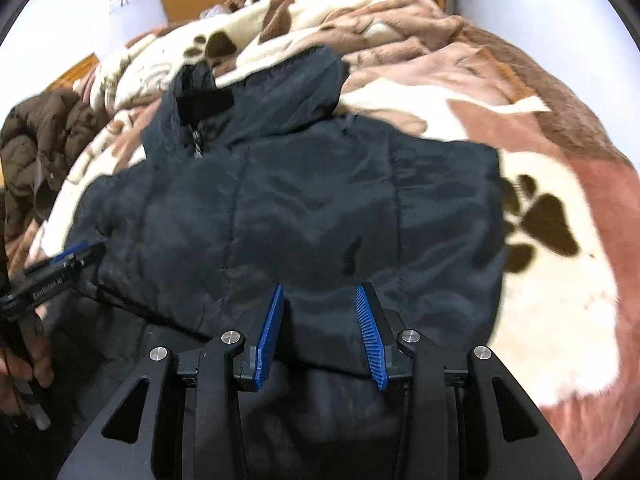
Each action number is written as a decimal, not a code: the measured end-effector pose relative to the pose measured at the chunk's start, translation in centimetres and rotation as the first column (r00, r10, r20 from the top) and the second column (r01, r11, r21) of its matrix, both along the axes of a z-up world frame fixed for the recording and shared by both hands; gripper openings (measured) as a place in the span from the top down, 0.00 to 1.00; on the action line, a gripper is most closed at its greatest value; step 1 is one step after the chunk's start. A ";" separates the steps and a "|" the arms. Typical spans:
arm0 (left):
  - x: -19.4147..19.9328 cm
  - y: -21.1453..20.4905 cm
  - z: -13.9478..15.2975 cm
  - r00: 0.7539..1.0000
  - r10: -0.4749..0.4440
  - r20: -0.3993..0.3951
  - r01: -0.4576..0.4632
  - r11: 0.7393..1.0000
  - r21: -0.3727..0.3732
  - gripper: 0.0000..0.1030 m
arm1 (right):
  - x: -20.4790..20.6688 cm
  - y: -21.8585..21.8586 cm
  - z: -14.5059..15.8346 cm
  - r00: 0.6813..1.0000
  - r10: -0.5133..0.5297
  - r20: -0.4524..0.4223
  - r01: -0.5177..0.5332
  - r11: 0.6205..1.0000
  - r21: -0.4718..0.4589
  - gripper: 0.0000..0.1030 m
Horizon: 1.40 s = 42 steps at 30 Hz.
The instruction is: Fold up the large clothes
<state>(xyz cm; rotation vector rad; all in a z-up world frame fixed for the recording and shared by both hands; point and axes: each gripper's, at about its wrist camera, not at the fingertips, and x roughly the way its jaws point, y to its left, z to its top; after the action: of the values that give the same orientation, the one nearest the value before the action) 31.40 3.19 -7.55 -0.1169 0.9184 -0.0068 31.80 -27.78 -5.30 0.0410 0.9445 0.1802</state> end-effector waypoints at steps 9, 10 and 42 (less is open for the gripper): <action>-8.2 -0.8 6.2 0.997 -0.028 0.079 0.030 0.999 -0.028 0.52 | -7.9 -0.1 6.9 0.992 -0.045 0.122 0.038 0.998 0.054 0.62; -9.2 -0.8 6.8 0.996 -0.032 0.088 0.035 0.999 -0.034 0.52 | -8.7 0.1 7.5 0.990 -0.048 0.134 0.040 0.997 0.062 0.62; -2.7 2.9 7.6 0.995 -0.062 0.083 0.062 0.998 0.006 0.51 | 0.8 6.8 6.4 0.990 0.075 0.121 -0.077 0.997 0.014 0.62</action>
<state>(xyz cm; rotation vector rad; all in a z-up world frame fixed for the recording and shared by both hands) 28.70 6.05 0.06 -0.0846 0.8384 -0.0678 32.61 -20.94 1.15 0.0115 0.8243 0.2594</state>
